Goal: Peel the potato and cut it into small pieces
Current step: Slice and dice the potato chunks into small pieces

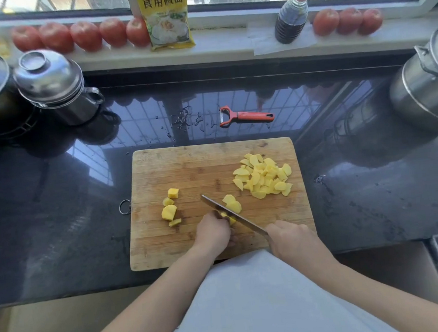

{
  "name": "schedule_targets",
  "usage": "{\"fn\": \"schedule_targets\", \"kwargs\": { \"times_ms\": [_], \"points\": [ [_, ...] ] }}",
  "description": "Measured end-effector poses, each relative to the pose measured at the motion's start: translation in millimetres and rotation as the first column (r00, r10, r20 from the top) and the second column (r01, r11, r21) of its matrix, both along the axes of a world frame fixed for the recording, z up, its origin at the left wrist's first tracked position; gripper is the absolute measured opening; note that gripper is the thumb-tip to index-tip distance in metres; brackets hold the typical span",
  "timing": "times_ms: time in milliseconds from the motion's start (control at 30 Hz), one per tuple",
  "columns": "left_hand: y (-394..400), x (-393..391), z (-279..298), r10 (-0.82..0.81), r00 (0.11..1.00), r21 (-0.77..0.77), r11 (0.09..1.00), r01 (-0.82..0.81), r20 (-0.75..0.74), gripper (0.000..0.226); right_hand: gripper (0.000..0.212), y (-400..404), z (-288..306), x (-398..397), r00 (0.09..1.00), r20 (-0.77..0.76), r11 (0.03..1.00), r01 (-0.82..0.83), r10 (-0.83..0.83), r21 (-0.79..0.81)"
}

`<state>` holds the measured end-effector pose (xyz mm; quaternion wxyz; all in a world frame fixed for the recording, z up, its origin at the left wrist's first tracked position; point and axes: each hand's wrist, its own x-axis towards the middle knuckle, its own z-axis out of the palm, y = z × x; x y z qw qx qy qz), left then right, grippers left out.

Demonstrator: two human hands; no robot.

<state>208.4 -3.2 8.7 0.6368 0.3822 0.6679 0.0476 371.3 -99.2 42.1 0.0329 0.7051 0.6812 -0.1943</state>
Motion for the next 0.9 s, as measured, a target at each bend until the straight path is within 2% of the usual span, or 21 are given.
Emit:
{"fn": "schedule_targets", "kwargs": {
  "times_ms": [200,267,367,400,533,667,800,900],
  "points": [
    [-0.6,-1.8,-1.9,-0.007,1.000,0.019,1.000,0.006,0.009,0.018,0.060,-9.8,4.5,9.5,0.998,0.043,0.998,-0.046,0.048,-0.038],
    [-0.5,-1.9,-4.3,-0.013,1.000,0.024,1.000,0.013,0.010,0.018,0.052,-8.3,10.4,9.3,0.996,0.071,0.996,-0.049,0.055,-0.078],
    [-0.2,-1.4,-2.5,-0.008,1.000,0.024,1.000,0.008,0.015,0.019,0.011,6.6,-0.6,-3.7,0.994,0.089,0.990,-0.042,0.055,-0.135],
    [-0.3,-0.8,-1.3,-0.004,1.000,0.024,1.000,0.004,0.014,0.020,0.006,15.8,-4.5,-11.0,0.997,0.068,0.989,-0.028,0.039,-0.148],
    [-1.8,-0.9,0.4,0.010,1.000,0.024,1.000,-0.010,0.015,0.022,0.009,38.2,-15.7,-27.1,1.000,-0.022,0.999,-0.008,0.007,-0.054],
    [-6.0,-5.5,0.4,0.026,0.998,0.017,1.000,-0.027,0.050,0.012,0.018,28.1,-5.9,-13.1,0.996,-0.071,0.999,0.042,-0.044,-0.034],
    [-8.9,-7.9,-3.1,0.037,0.999,0.012,0.999,-0.038,0.032,0.018,0.018,11.4,0.1,-5.8,0.999,-0.034,0.998,0.010,-0.012,-0.055],
    [-6.4,-6.2,-1.7,-0.006,1.000,0.029,1.000,0.005,0.008,0.018,0.017,7.8,1.2,-5.4,0.999,-0.002,0.999,-0.032,0.032,-0.015]
  ]
}}
